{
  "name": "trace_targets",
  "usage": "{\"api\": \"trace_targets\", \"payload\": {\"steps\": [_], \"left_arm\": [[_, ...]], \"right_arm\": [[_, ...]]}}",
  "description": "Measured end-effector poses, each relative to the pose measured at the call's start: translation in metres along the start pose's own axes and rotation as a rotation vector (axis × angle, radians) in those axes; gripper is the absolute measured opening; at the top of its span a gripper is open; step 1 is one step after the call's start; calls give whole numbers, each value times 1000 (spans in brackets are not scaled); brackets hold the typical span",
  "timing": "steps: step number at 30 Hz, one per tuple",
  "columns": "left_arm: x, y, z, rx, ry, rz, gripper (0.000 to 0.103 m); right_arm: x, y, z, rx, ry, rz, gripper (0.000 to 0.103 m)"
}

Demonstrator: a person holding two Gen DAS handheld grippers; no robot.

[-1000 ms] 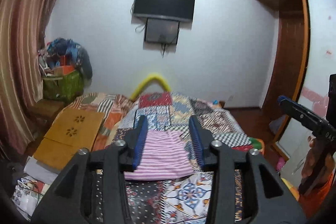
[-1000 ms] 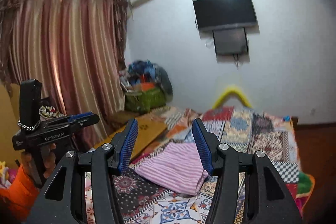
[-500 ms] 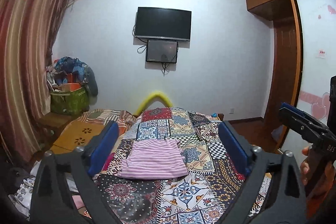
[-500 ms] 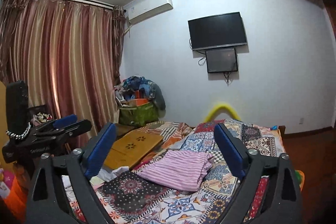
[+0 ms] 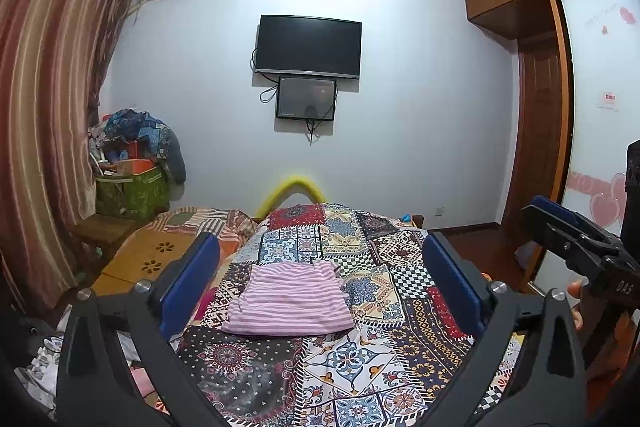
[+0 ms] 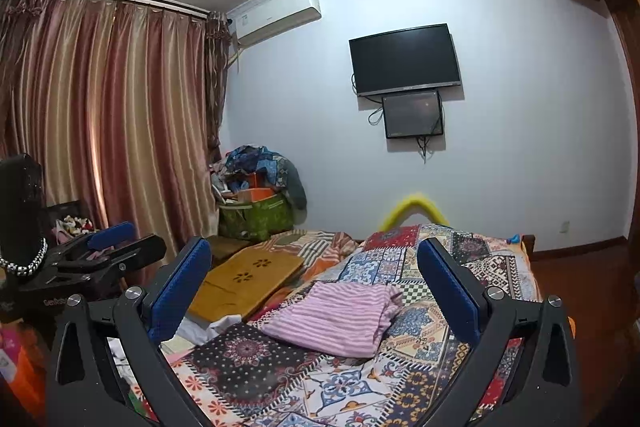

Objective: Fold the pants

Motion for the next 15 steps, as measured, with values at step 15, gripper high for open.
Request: {"api": "trace_targets", "payload": {"steps": [15], "left_arm": [[1,4,-7,8,1,3,103]], "right_arm": [[-5,1,2,-31,13,8,103]]}}
Point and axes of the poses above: each gripper's, at about its wrist camera, not at the fingertips, and x roughly the way its jaws point, z to its left, y to its underside, the point moved 6 cm from there along x, roughly the way its jaws point, and after that the axes turned 15 degrees about -z, right-handed, at the moved point
